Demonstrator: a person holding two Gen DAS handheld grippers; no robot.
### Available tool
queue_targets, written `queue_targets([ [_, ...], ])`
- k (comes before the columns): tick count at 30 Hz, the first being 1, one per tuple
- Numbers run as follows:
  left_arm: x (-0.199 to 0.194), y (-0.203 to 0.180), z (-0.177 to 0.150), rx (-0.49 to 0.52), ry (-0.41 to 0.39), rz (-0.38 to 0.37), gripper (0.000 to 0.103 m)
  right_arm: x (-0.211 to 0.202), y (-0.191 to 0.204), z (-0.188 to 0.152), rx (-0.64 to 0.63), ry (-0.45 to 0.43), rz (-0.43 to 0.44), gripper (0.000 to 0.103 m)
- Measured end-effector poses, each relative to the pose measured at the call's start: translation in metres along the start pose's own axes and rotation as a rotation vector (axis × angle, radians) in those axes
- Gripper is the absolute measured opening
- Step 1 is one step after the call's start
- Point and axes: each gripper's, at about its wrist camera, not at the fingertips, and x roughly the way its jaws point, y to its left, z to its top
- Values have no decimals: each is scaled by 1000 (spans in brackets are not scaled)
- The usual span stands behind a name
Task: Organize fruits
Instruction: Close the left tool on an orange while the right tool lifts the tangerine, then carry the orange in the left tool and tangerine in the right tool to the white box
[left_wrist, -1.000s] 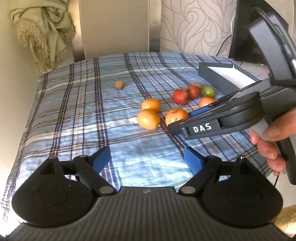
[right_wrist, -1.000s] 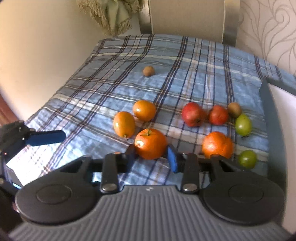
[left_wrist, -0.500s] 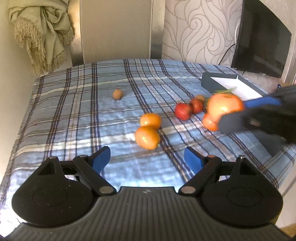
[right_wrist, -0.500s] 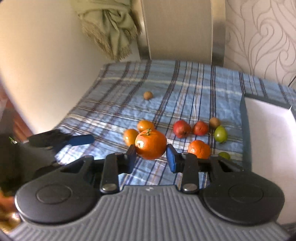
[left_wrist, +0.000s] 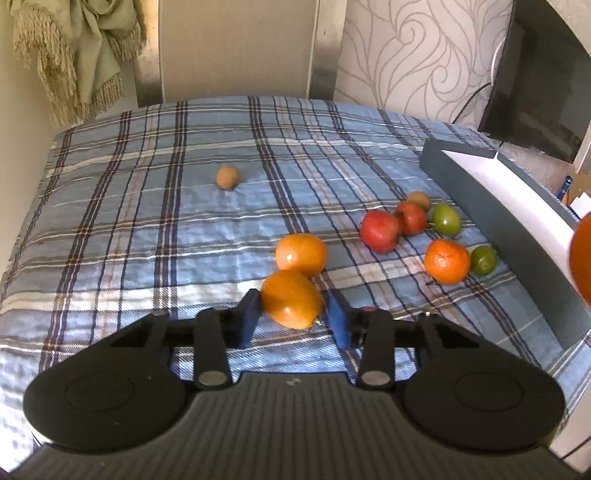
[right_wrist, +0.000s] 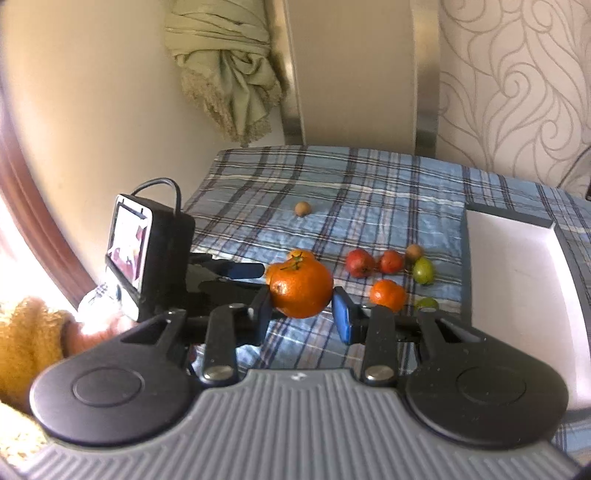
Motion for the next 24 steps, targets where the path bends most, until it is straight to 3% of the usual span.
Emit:
queue_targets([
  [11, 6, 1, 6, -12, 12, -2, 42, -7, -3, -5, 23, -5, -6, 38],
  [24, -12, -6, 5, -25, 9, 63, 41, -15, -16, -11, 72, -35, 11, 38],
])
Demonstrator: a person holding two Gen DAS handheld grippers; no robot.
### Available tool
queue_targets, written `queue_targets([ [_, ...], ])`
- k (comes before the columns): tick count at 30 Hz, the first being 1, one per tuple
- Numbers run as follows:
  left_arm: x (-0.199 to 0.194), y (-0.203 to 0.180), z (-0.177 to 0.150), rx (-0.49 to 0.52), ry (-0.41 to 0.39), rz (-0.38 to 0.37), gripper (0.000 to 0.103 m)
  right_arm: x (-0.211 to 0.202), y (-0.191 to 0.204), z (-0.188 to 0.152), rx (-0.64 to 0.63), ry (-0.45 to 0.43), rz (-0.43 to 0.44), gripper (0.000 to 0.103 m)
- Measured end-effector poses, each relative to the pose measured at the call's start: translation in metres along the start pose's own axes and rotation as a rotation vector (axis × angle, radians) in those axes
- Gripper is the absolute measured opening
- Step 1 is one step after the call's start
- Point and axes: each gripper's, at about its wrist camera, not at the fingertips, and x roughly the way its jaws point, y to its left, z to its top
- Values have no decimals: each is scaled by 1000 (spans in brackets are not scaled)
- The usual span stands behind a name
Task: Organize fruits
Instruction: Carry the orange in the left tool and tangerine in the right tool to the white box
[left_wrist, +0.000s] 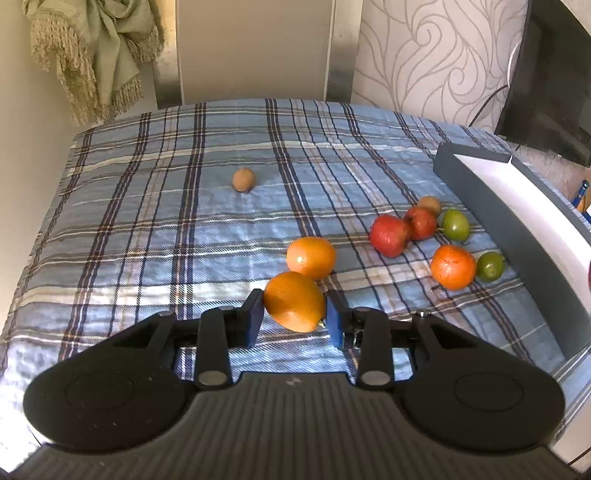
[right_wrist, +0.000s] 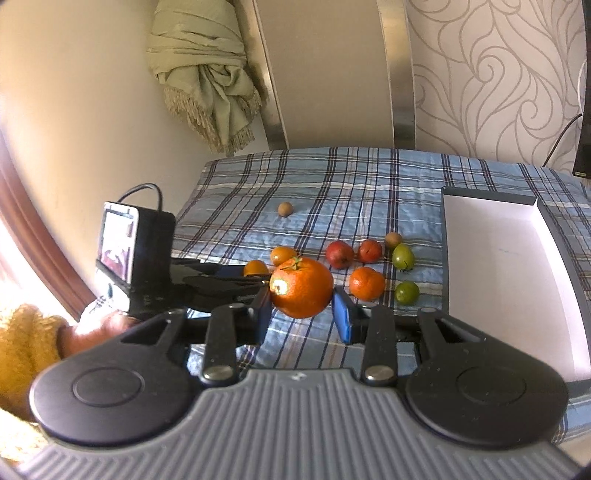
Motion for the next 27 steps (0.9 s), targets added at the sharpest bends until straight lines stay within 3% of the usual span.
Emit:
queue_targets([
  [16, -28, -36, 15, 4, -33, 12, 41, -11, -22, -6, 20, -33, 35, 38],
  [27, -33, -74, 30, 42, -52, -32, 41, -29, -44, -9, 39, -66, 28, 38],
])
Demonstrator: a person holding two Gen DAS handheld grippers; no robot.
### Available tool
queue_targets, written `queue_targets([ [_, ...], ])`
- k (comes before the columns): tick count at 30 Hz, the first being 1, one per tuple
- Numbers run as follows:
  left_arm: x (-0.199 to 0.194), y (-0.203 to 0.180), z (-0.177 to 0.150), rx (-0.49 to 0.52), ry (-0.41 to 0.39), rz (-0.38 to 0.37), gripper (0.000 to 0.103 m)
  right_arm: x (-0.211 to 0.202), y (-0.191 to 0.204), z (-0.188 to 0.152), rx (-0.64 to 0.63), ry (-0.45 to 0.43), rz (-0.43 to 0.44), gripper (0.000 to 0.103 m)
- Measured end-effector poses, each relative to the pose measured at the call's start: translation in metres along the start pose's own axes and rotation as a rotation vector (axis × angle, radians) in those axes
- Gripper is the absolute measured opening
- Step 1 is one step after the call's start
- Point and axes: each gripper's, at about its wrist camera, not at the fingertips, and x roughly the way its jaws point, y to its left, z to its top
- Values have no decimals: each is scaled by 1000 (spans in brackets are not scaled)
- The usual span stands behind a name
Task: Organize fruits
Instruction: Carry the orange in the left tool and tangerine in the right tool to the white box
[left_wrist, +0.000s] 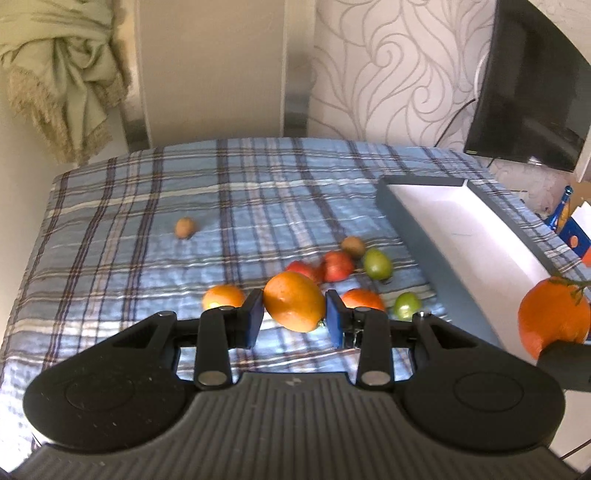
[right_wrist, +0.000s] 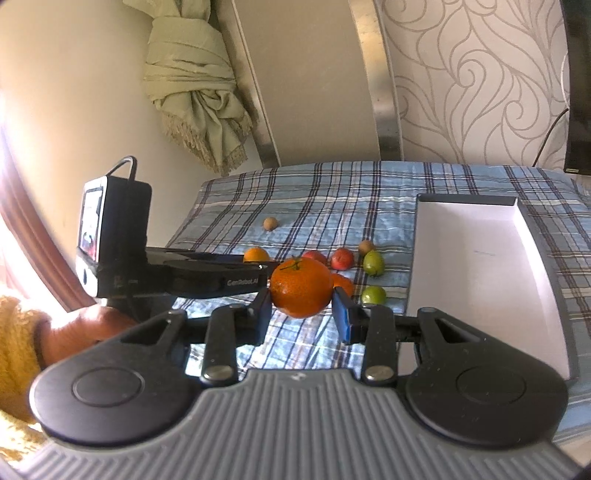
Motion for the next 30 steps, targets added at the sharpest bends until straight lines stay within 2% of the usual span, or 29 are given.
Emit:
queue_targets([
  [14, 12, -60, 24, 79, -20, -120, 41, -29, -23, -4, 31, -25, -90, 38],
  [30, 46, -125, 41, 166, -11, -228, 41, -50, -41, -15, 70, -27, -203, 38],
])
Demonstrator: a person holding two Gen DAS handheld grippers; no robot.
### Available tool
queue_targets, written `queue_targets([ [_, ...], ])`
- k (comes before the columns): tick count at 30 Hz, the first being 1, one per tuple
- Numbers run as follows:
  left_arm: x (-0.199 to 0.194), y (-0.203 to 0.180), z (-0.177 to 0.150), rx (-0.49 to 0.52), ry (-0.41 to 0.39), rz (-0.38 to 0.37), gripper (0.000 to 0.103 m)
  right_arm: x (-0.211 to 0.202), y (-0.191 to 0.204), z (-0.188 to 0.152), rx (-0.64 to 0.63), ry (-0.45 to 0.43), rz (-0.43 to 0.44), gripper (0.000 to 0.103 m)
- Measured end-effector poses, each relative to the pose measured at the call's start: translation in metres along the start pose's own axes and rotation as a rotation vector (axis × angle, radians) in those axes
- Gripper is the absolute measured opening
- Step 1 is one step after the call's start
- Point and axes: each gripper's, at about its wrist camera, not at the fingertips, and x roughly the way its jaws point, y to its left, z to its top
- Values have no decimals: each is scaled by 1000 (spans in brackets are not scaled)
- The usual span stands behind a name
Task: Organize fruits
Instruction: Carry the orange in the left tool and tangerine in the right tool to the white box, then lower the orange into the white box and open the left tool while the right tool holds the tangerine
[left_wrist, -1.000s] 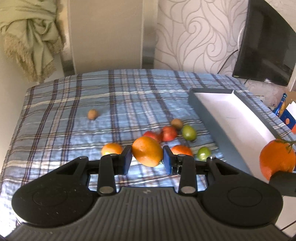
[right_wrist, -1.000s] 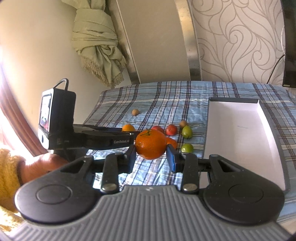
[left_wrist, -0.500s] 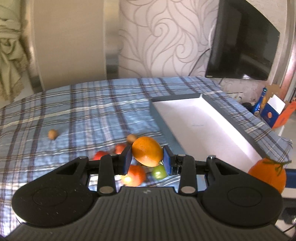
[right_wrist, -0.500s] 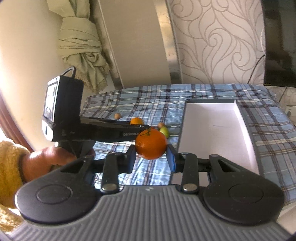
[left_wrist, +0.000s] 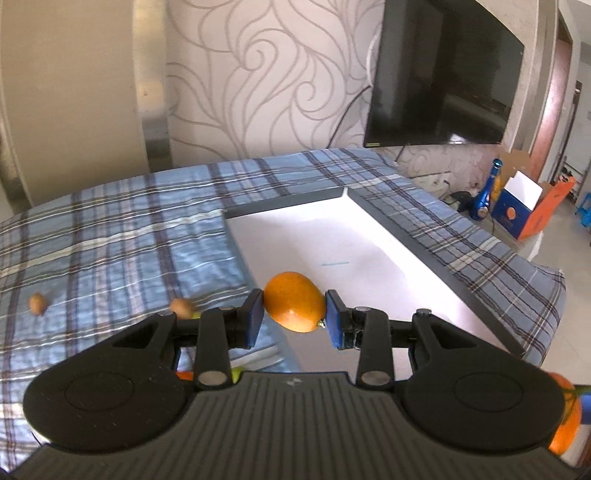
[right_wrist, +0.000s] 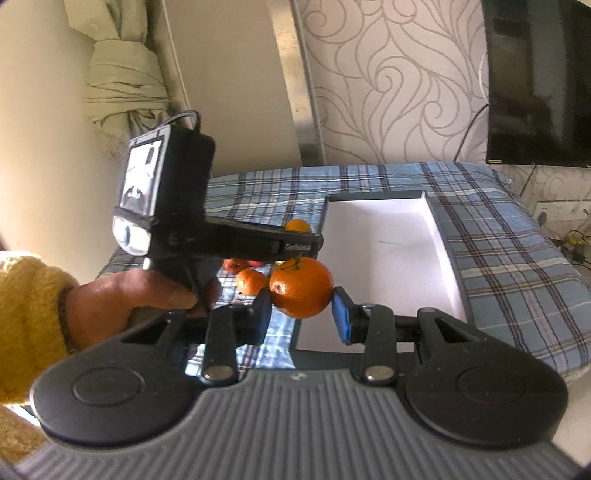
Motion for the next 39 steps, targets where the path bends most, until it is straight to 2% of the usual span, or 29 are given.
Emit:
queue_targets([
  [20, 56, -35, 0, 35, 59, -72, 41, -16, -18, -9, 35, 22, -124, 38],
  [33, 59, -46, 1, 74, 54, -68, 42, -17, -19, -11, 52, 30, -140, 38],
  [36, 55, -47, 2, 76, 47, -69, 47, -16, -19, -10, 54, 32, -135, 38],
  [39, 50, -46, 3, 74, 40, -64, 47, -15, -20, -10, 54, 33, -130, 38],
])
